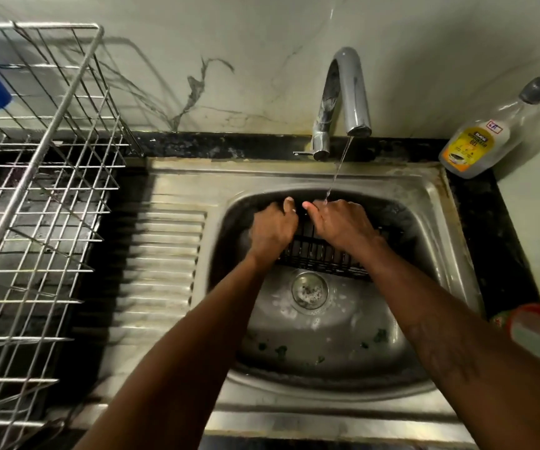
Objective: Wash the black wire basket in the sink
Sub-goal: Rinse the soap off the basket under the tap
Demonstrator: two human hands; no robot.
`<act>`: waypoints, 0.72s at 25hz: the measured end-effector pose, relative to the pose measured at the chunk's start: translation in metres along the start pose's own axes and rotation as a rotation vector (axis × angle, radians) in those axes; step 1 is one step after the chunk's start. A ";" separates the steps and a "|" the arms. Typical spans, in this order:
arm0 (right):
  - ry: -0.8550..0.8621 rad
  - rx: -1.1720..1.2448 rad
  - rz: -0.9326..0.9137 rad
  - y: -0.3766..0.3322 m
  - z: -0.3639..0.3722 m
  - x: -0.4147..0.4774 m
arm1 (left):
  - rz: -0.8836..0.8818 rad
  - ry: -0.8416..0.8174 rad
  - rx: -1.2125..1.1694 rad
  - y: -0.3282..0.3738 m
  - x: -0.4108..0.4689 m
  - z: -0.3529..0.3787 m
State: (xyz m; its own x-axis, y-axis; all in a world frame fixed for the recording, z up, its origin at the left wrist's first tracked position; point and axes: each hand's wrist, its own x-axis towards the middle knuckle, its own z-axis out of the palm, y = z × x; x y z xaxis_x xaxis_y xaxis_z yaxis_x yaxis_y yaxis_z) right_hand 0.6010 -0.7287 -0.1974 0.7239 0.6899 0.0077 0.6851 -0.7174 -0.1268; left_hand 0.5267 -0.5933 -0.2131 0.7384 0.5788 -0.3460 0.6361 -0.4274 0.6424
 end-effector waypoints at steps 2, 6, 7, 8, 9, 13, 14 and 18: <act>0.012 0.022 0.117 -0.001 0.006 -0.004 | 0.261 0.115 0.171 0.000 -0.013 0.015; 0.057 0.153 0.411 0.007 0.008 -0.004 | 0.607 0.112 0.582 0.020 -0.028 0.027; 0.057 0.180 0.424 0.009 0.008 -0.004 | 0.615 0.077 0.639 0.027 -0.033 0.025; 0.058 0.205 0.415 0.009 0.007 -0.005 | 0.646 0.055 0.675 0.027 -0.032 0.025; 0.066 0.225 0.392 0.008 0.005 -0.007 | 0.633 0.030 0.646 0.023 -0.028 0.022; 0.052 0.253 0.377 0.000 0.010 -0.008 | 0.309 -0.068 0.289 0.003 0.001 0.002; 0.049 0.249 0.406 -0.002 0.009 -0.006 | 0.358 -0.043 0.384 0.011 -0.006 0.007; -0.059 0.183 0.300 -0.002 -0.002 -0.003 | 0.417 0.173 0.507 0.021 -0.048 0.042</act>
State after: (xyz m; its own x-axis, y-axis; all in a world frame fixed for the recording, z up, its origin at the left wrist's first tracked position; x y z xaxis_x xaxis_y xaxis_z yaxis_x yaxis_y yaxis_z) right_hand 0.5973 -0.7298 -0.1957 0.8808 0.4597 -0.1135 0.4130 -0.8631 -0.2907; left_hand 0.5140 -0.6590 -0.2118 0.9250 0.3800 0.0031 0.3635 -0.8872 0.2840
